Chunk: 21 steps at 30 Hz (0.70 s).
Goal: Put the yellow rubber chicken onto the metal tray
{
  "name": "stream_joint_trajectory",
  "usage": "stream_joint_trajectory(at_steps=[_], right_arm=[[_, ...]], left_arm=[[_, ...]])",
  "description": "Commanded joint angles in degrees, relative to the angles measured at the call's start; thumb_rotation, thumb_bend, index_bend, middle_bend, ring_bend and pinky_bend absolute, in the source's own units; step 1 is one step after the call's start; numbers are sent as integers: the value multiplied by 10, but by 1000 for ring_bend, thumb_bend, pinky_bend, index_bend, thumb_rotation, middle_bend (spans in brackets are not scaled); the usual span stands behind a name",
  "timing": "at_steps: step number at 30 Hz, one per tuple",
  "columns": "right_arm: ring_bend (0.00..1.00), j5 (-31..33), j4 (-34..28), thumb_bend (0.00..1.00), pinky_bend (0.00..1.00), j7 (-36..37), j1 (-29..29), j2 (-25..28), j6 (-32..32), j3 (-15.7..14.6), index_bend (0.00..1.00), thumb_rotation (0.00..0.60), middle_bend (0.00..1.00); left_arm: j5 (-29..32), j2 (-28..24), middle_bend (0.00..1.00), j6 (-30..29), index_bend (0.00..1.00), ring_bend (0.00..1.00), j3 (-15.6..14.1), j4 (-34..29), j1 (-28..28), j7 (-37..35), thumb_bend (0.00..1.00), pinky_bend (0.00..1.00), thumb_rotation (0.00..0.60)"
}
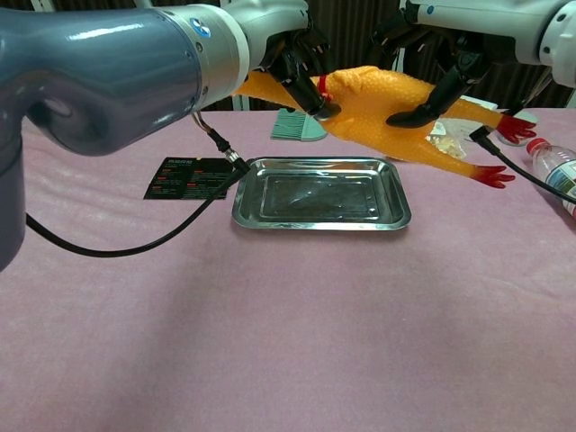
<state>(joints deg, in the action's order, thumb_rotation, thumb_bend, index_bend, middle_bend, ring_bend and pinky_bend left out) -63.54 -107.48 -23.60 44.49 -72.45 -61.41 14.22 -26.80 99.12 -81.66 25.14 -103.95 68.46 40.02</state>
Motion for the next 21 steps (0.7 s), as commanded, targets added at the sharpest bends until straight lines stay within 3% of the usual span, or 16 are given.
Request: stream_joint_trajectory(at_steps=[1,5,8,21], right_arm=[[732,1,2,521,821,1,0,0,0,0,804,600,691],[732,3,5,522,821,3,1,0,0,0,805,600,691],[732,5,8,522,821,4,1,0,1,1,805,600,691],[732,9,9,522,821,9,4,-1,2,2,804,600,691]], left_arm=[[-1,-1,561,7,634,508,-1,-3,-4,1,526,366,600],[11,-17,466,27,446,458,-5,-17,-8,15,440,366,600],[22,-27,427,38,389,442,-7,-25,-10,23,427,366,600],[27,-25,399,47,350,441,-2,-20,-10,25,412,366,600]])
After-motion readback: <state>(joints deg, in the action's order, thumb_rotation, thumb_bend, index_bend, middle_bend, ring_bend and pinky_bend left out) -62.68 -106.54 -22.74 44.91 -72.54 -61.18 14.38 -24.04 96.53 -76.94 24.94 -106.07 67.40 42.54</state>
